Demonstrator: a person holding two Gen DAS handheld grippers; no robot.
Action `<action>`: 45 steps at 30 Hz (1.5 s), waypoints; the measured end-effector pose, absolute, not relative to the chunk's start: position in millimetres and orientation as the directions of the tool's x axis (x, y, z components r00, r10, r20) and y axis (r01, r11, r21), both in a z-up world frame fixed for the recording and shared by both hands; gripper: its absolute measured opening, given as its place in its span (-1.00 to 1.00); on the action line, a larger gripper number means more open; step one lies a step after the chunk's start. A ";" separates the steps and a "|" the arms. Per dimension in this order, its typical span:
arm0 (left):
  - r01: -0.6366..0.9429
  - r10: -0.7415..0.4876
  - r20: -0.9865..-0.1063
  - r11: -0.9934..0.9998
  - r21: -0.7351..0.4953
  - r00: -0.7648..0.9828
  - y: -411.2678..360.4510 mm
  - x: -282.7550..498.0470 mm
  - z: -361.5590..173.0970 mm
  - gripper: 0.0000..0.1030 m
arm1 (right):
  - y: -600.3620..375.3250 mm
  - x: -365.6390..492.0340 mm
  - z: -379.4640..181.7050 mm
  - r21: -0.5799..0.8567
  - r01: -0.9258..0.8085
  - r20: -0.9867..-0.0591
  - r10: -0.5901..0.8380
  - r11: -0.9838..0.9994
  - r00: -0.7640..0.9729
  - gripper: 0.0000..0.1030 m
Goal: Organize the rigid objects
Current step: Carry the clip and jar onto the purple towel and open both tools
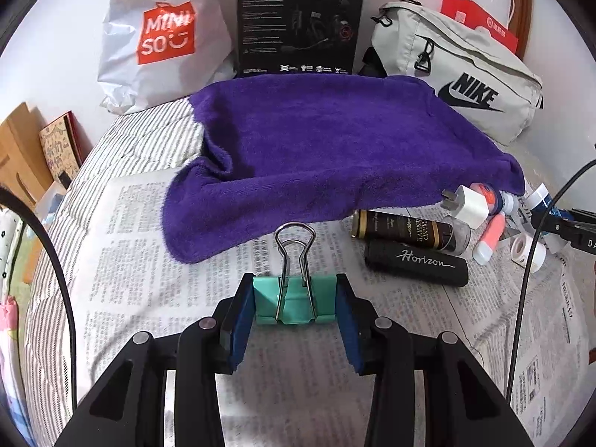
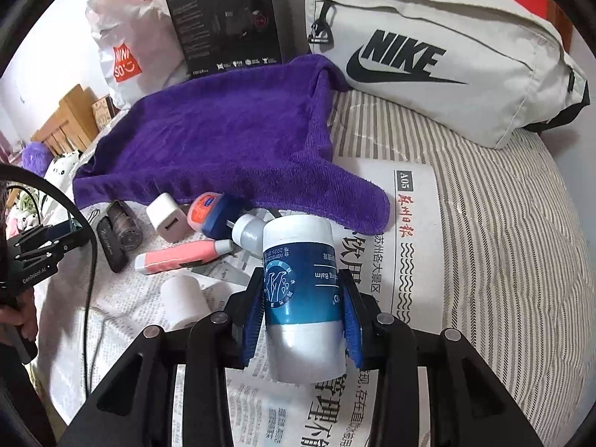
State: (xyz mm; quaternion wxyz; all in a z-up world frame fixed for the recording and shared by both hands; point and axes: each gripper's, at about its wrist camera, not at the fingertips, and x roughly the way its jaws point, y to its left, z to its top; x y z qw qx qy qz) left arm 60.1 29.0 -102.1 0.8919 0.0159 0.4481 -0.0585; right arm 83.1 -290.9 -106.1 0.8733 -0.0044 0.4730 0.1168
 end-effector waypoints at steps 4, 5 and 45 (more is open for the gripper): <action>0.110 -0.111 -0.797 0.992 -0.056 0.594 38.8 54.7 -96.0 -0.24 | -289.1 83.6 -99.2 0.106 -0.212 -0.822 0.206 0.971 0.530 -0.28; 0.108 -0.116 -0.796 0.992 -0.063 0.595 41.1 53.3 -93.8 -0.24 | -288.3 83.6 -97.8 0.108 -0.214 -0.821 0.209 0.971 0.531 -0.28; 0.148 -0.162 -0.769 0.985 -0.089 0.618 54.1 151.3 -28.3 -0.24 | -238.4 185.0 -51.0 0.128 -0.299 -0.799 0.276 0.946 0.533 -0.28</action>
